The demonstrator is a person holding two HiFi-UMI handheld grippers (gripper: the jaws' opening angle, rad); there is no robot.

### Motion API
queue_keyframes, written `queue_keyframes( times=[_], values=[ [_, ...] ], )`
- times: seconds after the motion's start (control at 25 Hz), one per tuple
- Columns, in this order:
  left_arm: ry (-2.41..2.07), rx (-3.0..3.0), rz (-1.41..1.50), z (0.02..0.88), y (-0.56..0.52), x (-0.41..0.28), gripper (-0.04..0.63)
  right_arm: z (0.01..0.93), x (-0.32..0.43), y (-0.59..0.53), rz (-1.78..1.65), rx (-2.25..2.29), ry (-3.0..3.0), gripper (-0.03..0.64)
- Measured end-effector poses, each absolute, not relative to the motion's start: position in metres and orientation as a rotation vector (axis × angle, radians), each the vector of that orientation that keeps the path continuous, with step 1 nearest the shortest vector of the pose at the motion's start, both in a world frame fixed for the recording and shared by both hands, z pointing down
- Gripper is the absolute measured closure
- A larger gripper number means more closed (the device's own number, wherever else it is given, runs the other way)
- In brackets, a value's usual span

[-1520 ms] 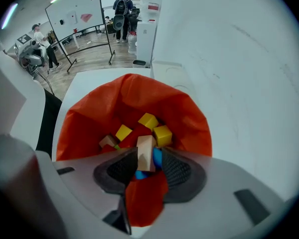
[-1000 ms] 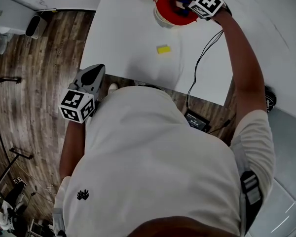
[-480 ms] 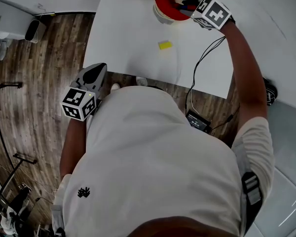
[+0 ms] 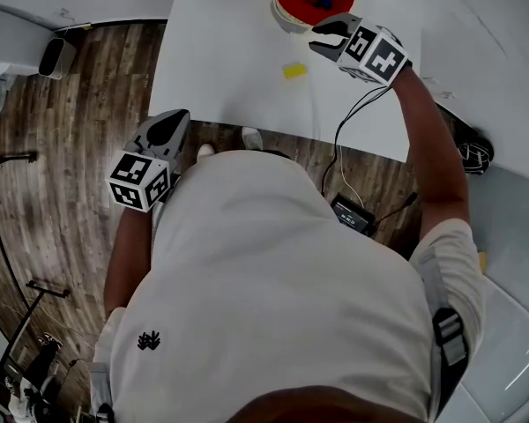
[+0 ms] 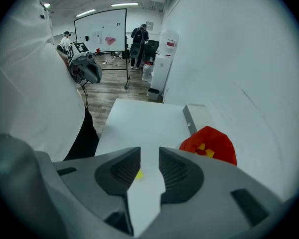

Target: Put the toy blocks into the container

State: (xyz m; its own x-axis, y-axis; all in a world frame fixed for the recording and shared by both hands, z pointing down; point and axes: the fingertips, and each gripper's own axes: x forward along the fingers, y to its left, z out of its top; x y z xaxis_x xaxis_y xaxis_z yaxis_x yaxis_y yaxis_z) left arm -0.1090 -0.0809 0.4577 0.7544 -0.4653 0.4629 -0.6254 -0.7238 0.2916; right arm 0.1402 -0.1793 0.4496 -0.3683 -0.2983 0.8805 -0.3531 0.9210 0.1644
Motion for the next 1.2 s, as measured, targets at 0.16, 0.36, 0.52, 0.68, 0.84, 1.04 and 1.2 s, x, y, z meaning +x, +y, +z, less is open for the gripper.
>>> queue_keyframes(
  times=[0.16, 0.36, 0.52, 0.68, 0.84, 1.04, 1.2],
  values=[
    [-0.81, 2.523, 0.502, 0.459, -0.079, -0.109, 0.588, 0.469, 0.129, -0.152, 0.067, 0.417, -1.989, 0.499],
    [-0.803, 2.521, 0.507, 0.46, -0.076, -0.113, 0.588, 0.494, 0.117, -0.126, 0.063, 0.356, -1.983, 0.497],
    [-0.821, 2.507, 0.506, 0.463, -0.078, -0.115, 0.588, 0.516, 0.114, -0.111, 0.062, 0.323, -1.998, 0.489],
    [-0.832, 2.506, 0.514, 0.463, -0.079, -0.113, 0.588, 0.543, 0.12, -0.105, 0.056, 0.27, -1.95, 0.476],
    [-0.853, 2.495, 0.503, 0.46, -0.08, -0.111, 0.588, 0.568, 0.133, -0.103, 0.042, 0.227, -1.881, 0.46],
    [-0.879, 2.489, 0.511, 0.46, -0.082, -0.101, 0.588, 0.597, 0.148, -0.111, 0.003, 0.164, -1.824, 0.46],
    [-0.917, 2.464, 0.502, 0.458, -0.085, -0.096, 0.588, 0.613, 0.153, -0.12, -0.013, 0.119, -1.806, 0.459]
  ],
)
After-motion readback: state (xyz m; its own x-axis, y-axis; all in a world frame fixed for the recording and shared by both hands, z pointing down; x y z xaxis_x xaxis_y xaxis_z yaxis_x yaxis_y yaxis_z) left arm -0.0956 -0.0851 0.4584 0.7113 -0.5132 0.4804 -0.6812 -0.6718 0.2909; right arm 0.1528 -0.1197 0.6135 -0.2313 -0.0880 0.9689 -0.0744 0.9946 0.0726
